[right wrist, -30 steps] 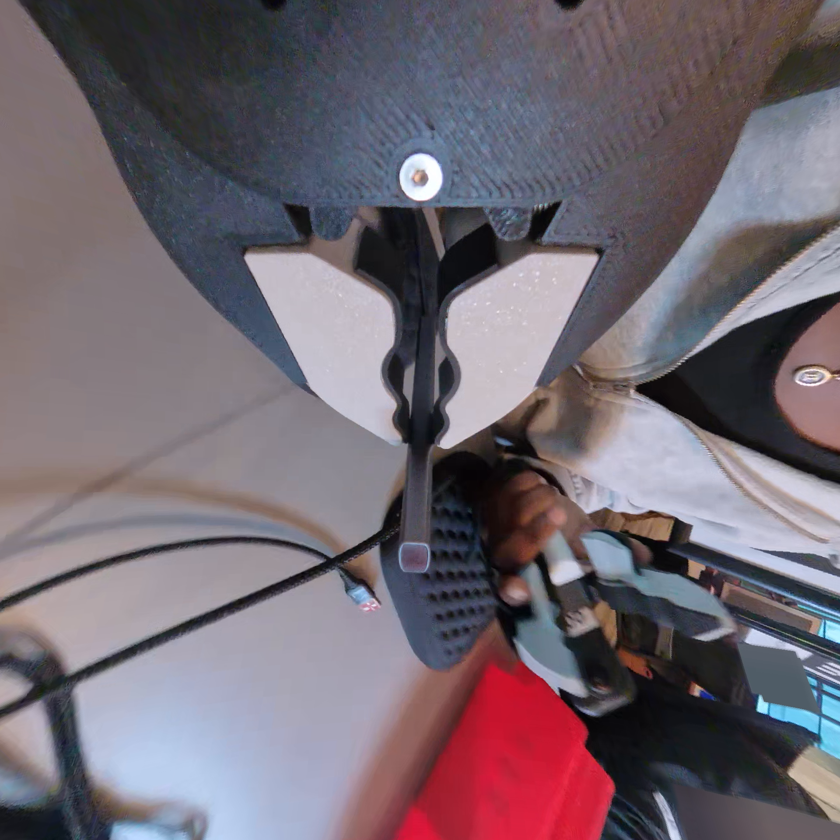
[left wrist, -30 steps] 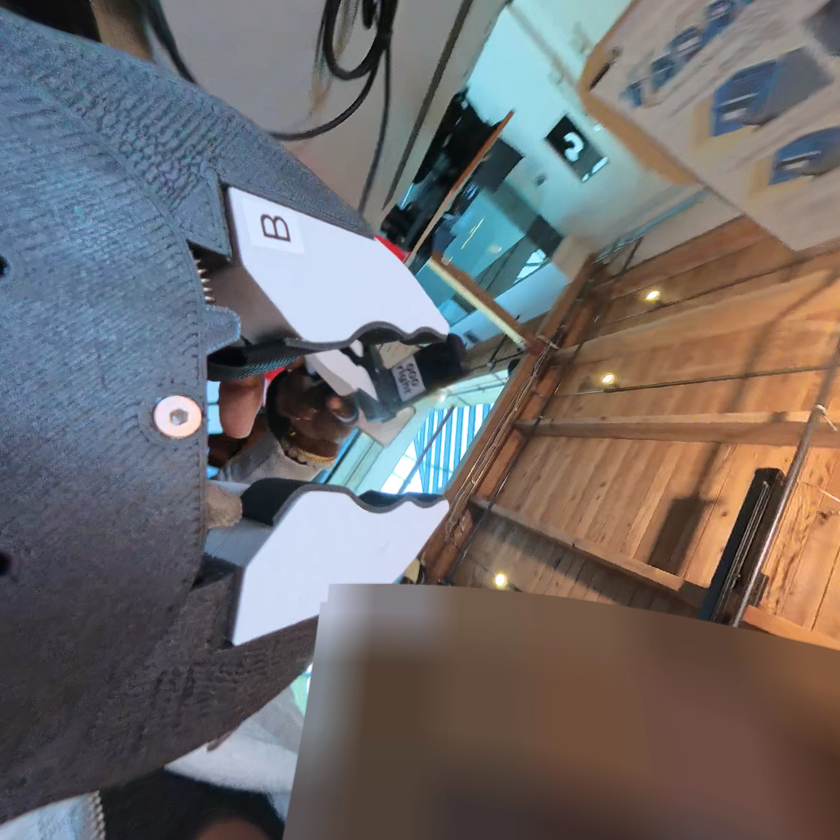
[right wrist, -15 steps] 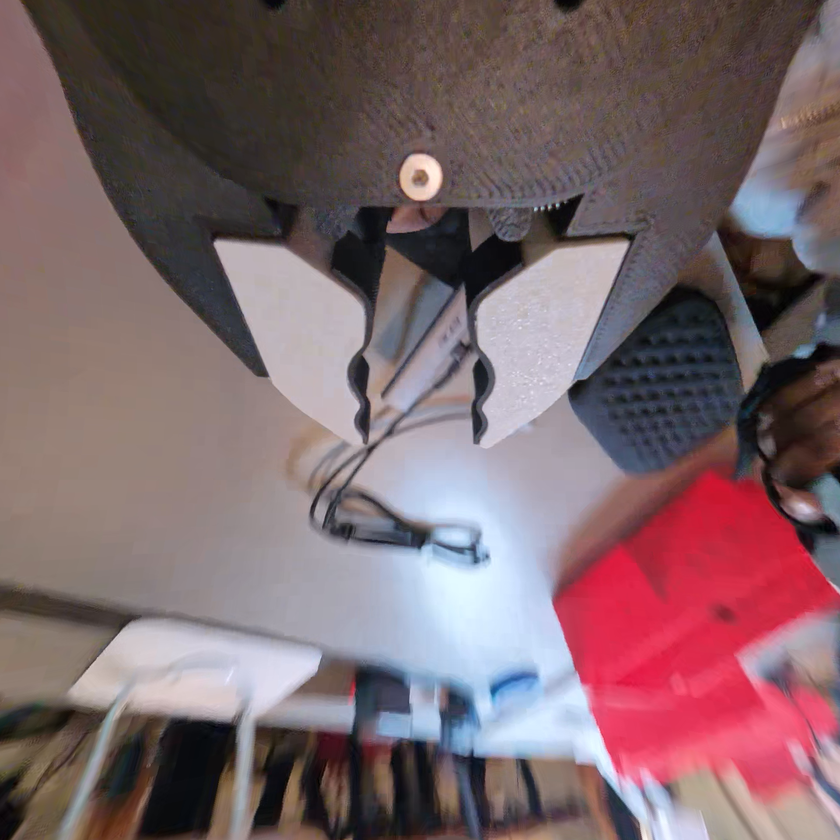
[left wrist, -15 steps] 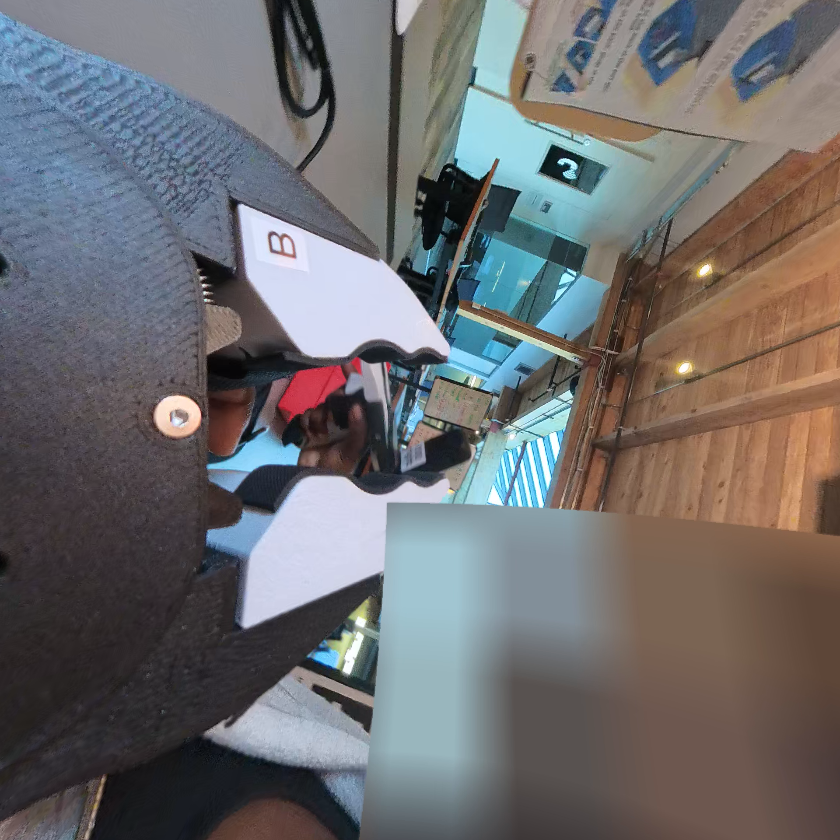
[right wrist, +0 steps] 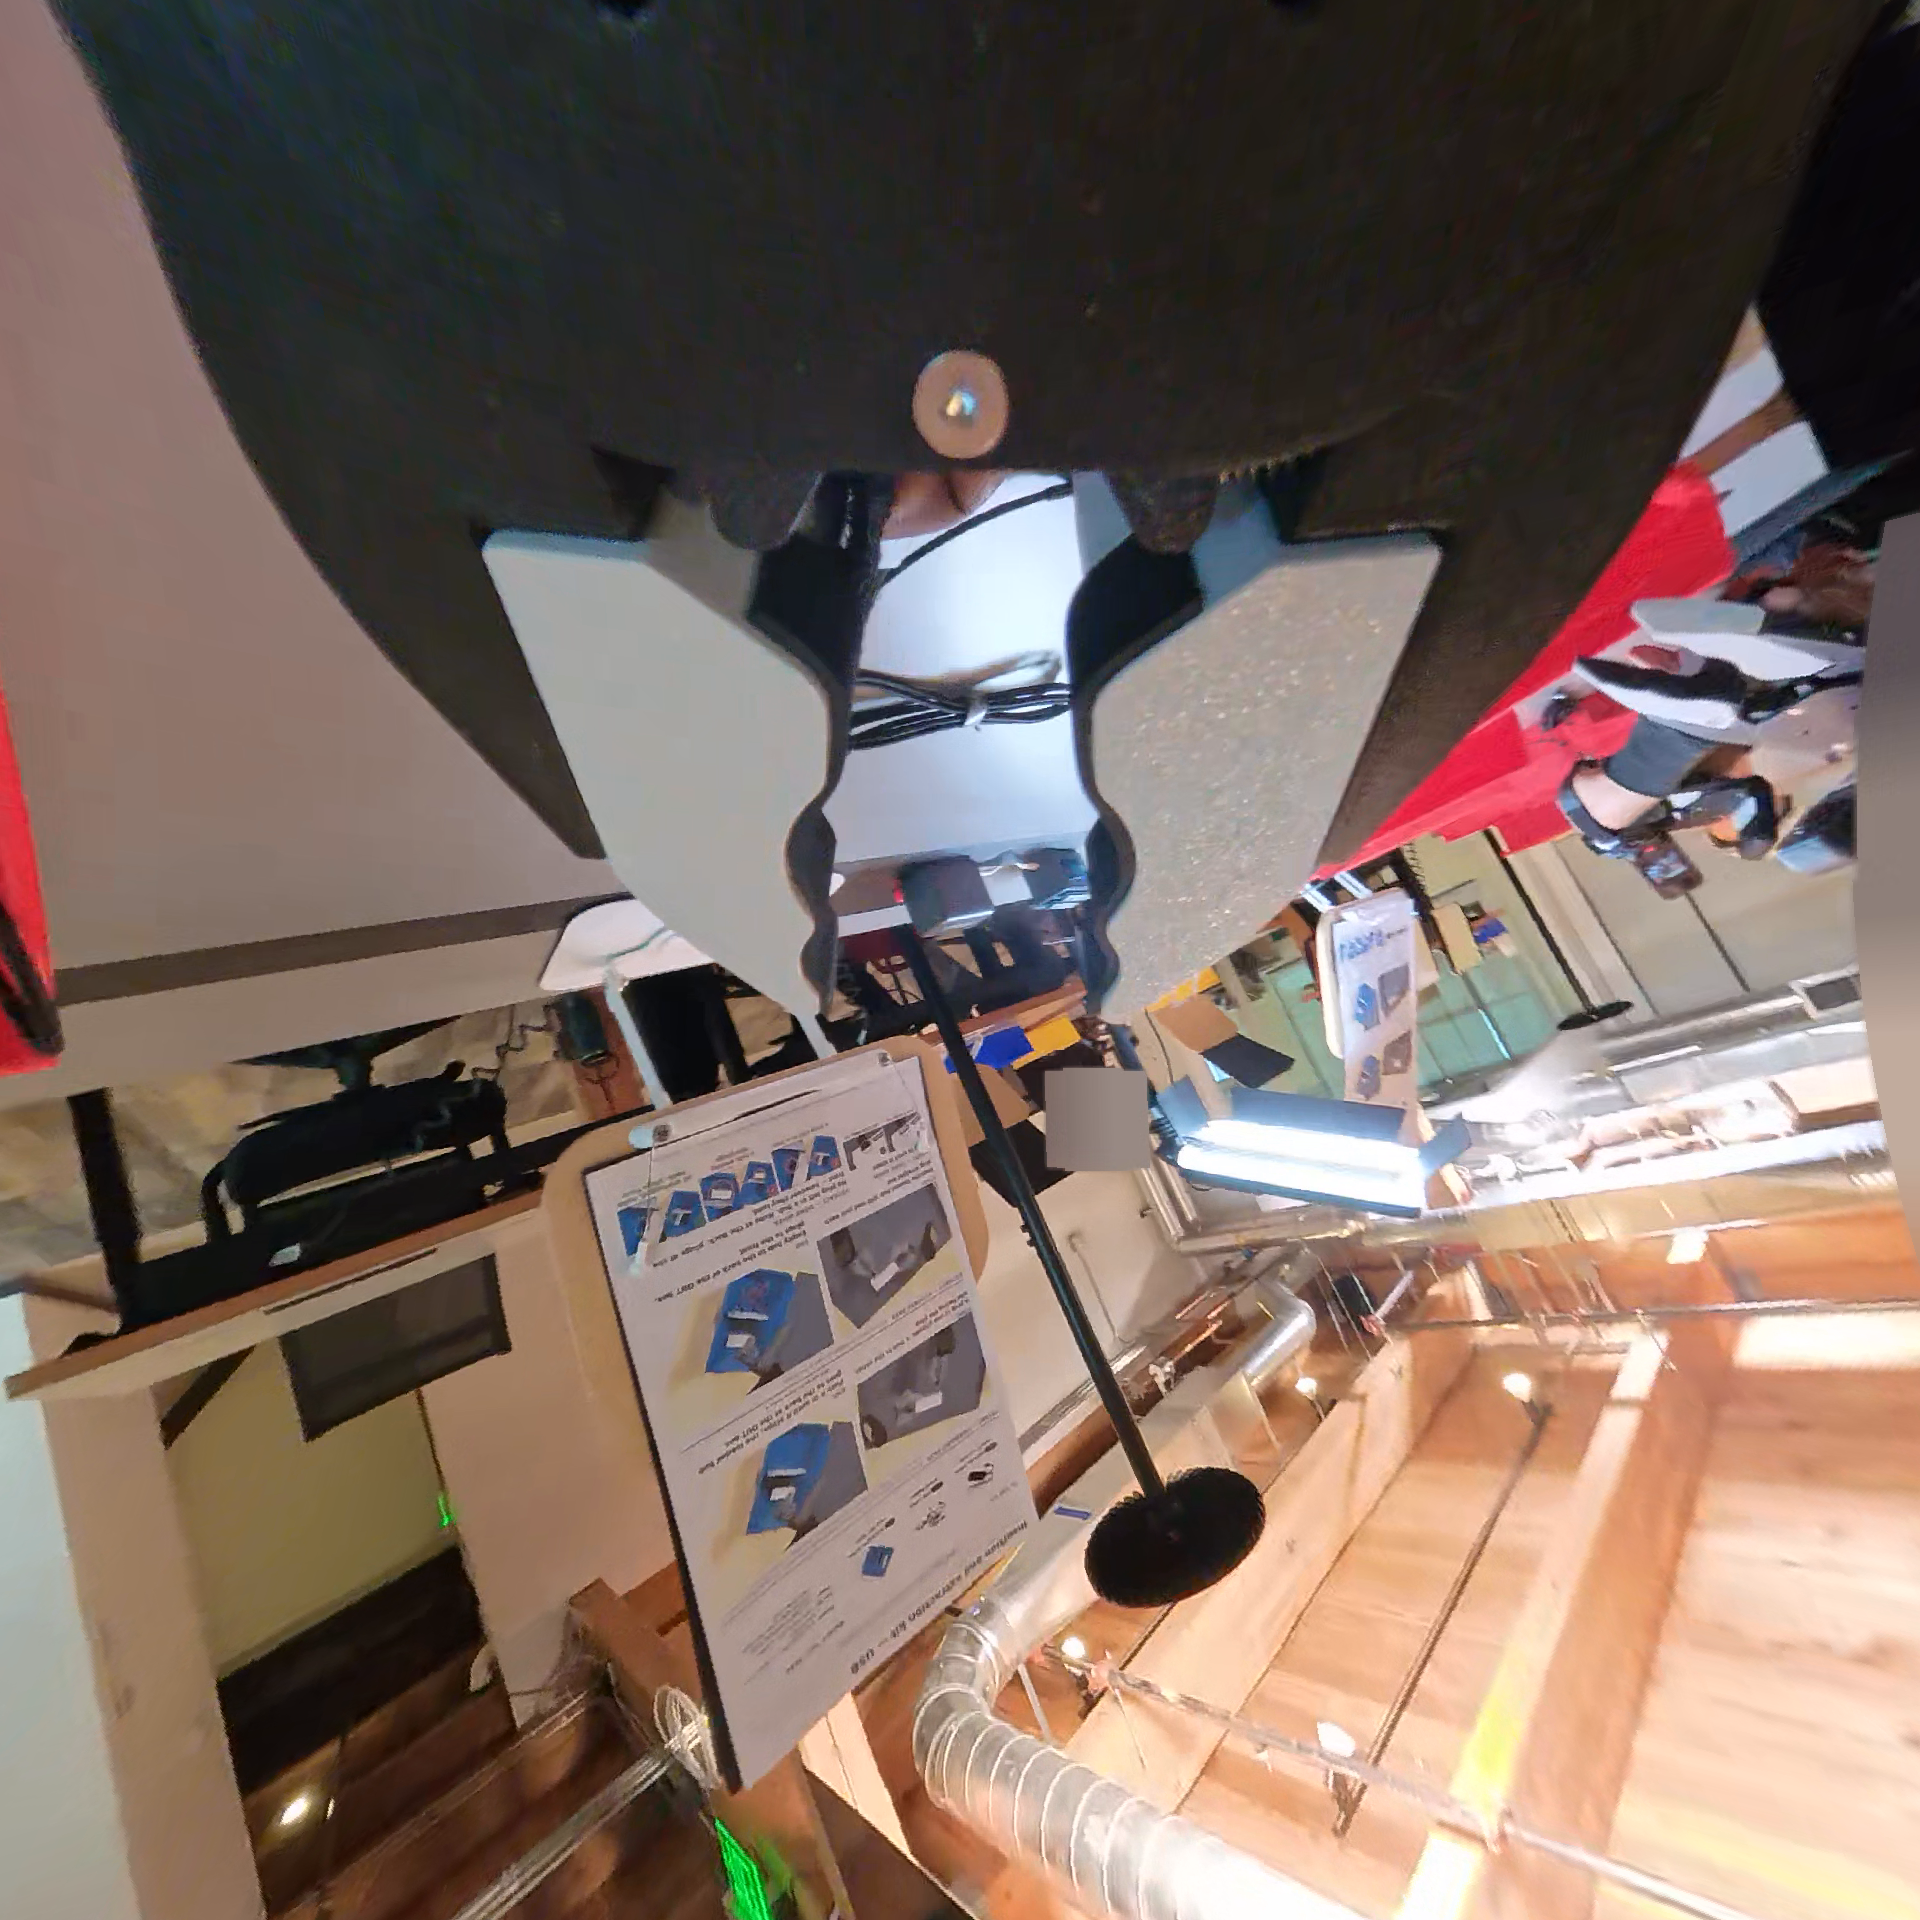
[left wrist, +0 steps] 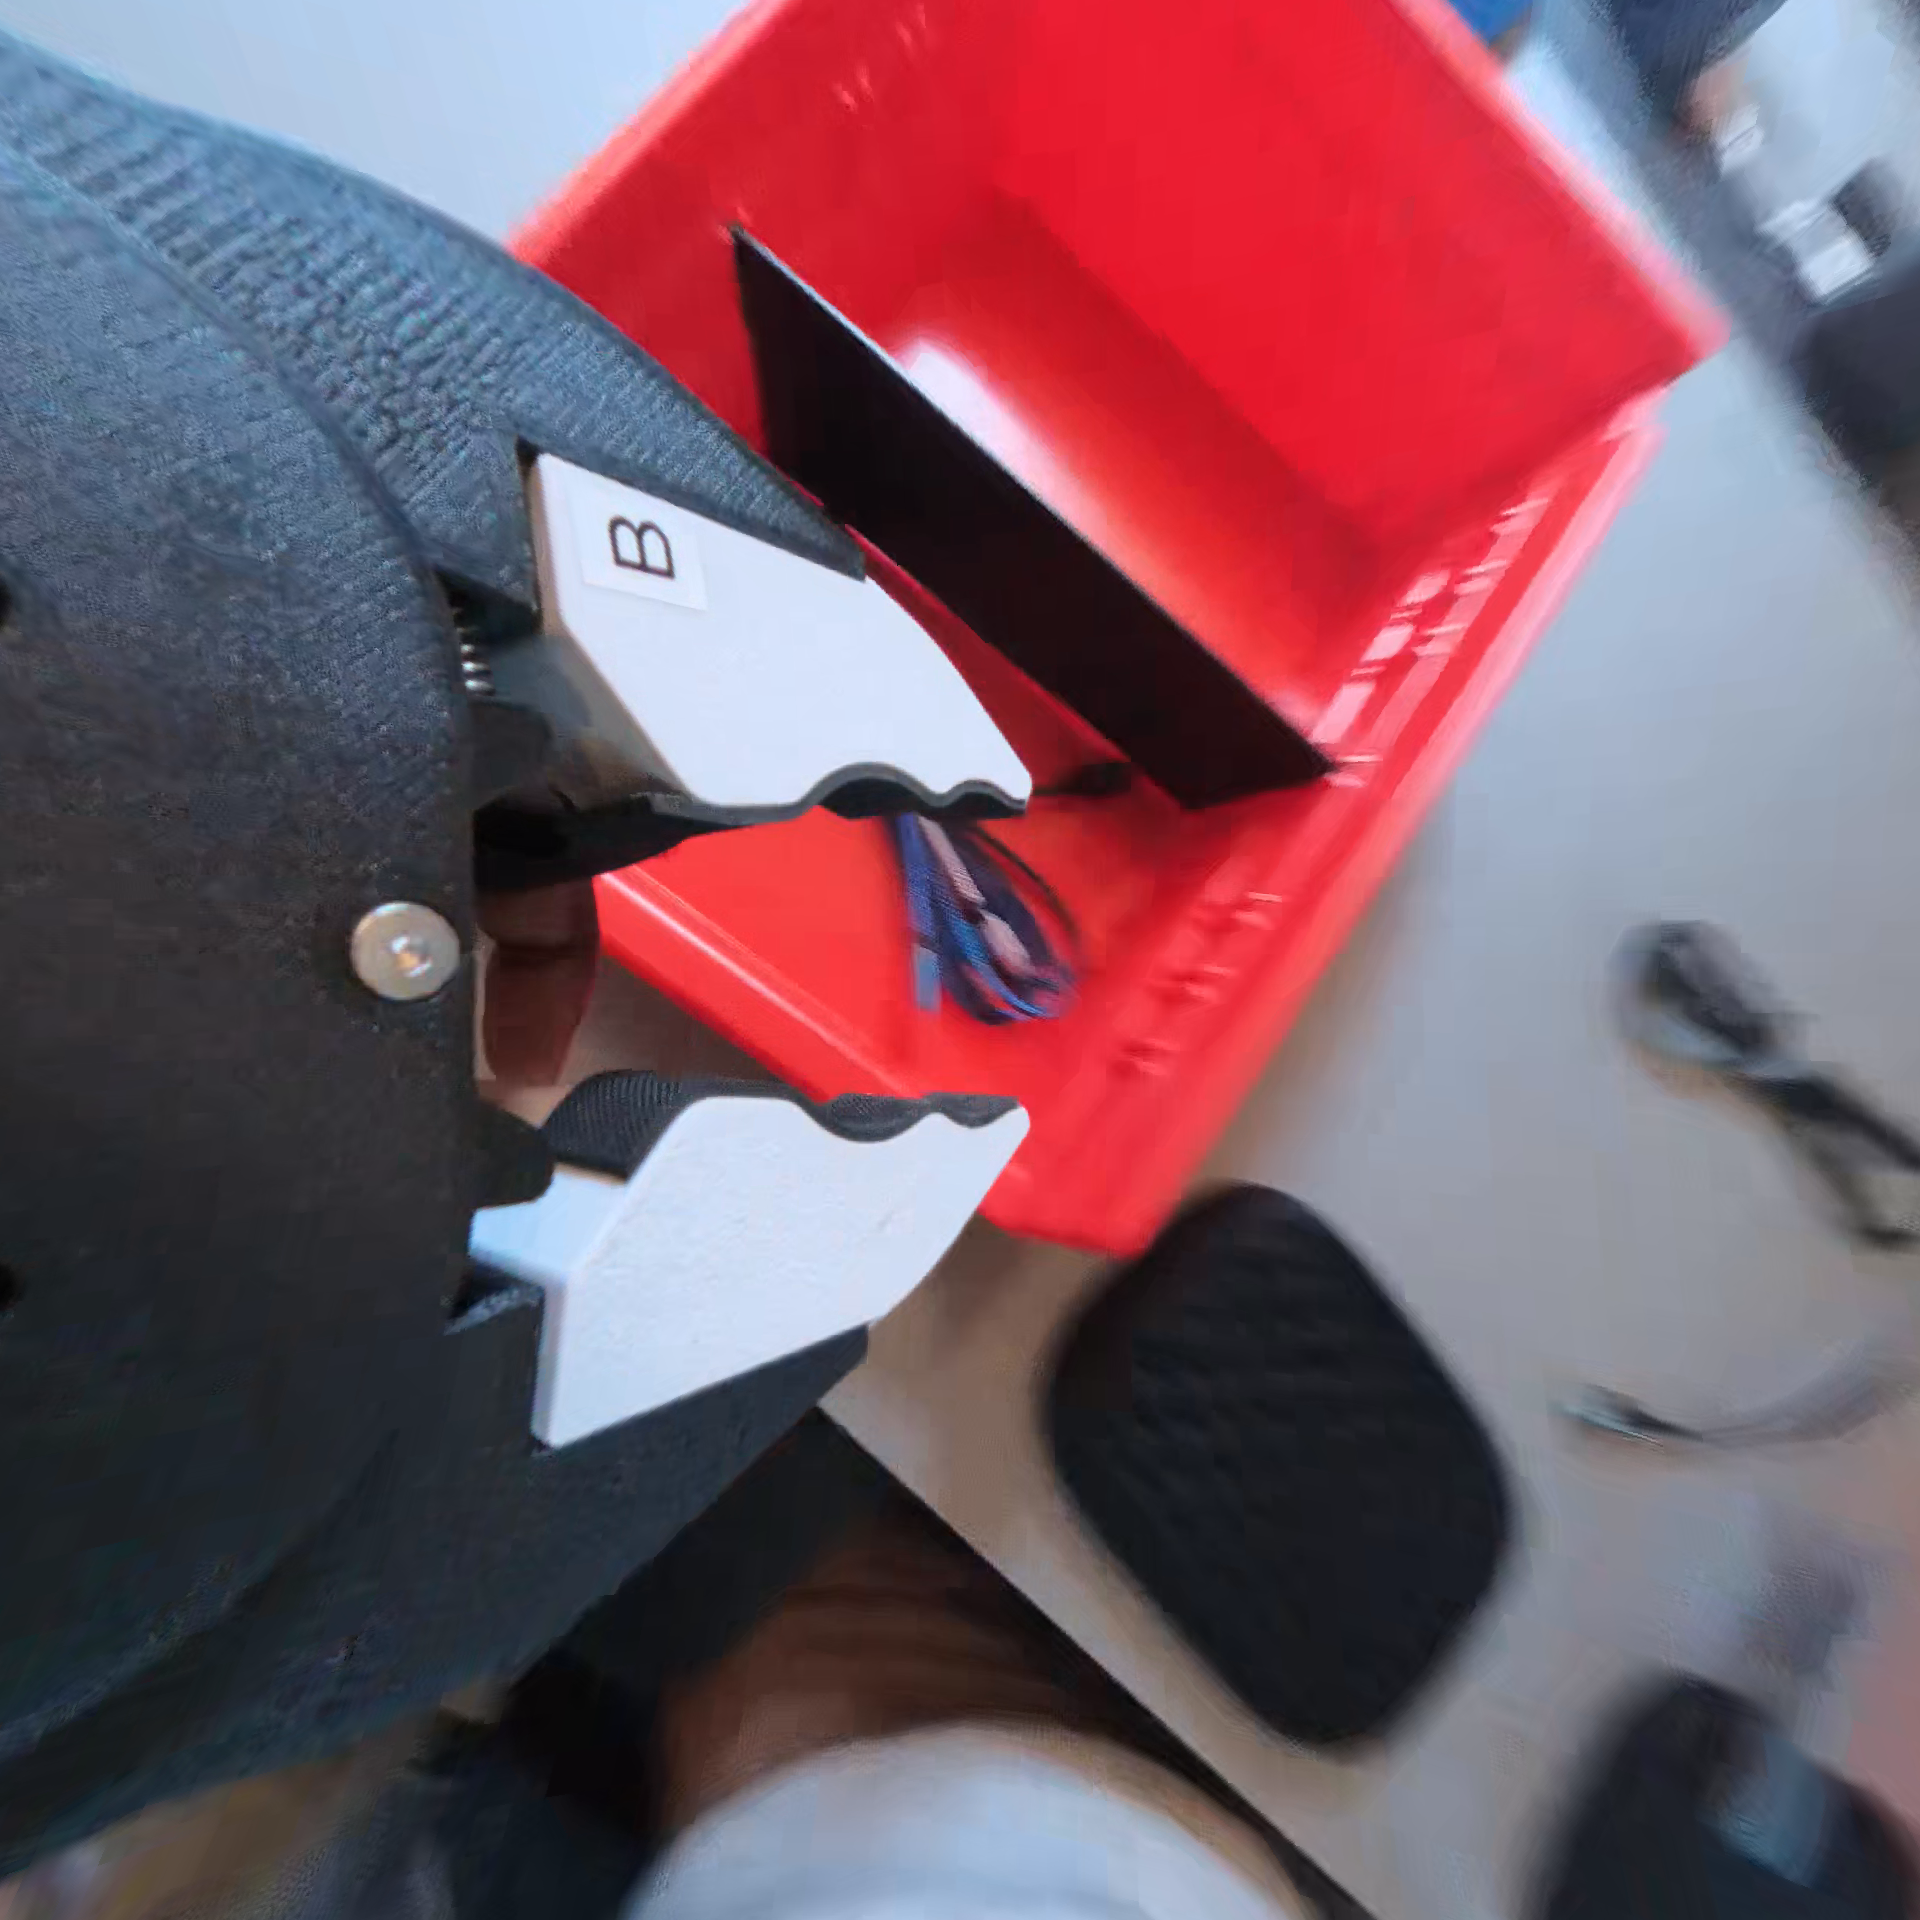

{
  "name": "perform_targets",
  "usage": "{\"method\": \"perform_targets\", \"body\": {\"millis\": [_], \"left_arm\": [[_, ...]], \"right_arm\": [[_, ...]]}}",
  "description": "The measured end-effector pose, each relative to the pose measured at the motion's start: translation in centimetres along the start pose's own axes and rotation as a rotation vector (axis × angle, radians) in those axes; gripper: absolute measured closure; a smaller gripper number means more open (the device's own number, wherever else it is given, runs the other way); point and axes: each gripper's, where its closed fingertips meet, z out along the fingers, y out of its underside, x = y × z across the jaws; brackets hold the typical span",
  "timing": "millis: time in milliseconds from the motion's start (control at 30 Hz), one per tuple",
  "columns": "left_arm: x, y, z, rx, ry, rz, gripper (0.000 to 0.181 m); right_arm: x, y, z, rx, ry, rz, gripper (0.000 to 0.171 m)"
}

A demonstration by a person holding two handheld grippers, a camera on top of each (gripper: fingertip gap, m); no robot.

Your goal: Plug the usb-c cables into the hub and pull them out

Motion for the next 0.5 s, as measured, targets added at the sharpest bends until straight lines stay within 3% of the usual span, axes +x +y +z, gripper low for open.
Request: {"method": "perform_targets", "body": {"millis": [100,200,500], "left_arm": [[-1.5,4.1,1.9,-0.291,0.025,0.154,0.132],[-2.9,6.2,3.6,-0.472,0.006,0.306,0.133],[-5.6,8.3,6.1,-0.693,0.059,0.455,0.139]], "right_arm": [[-0.5,0.4,0.3,-0.012,0.003,-0.021,0.128],[-0.6,0.1,0.3,-0.005,-0.006,0.002,0.128],[0.5,-1.0,-0.5,0.041,0.029,0.022,0.135]]}}
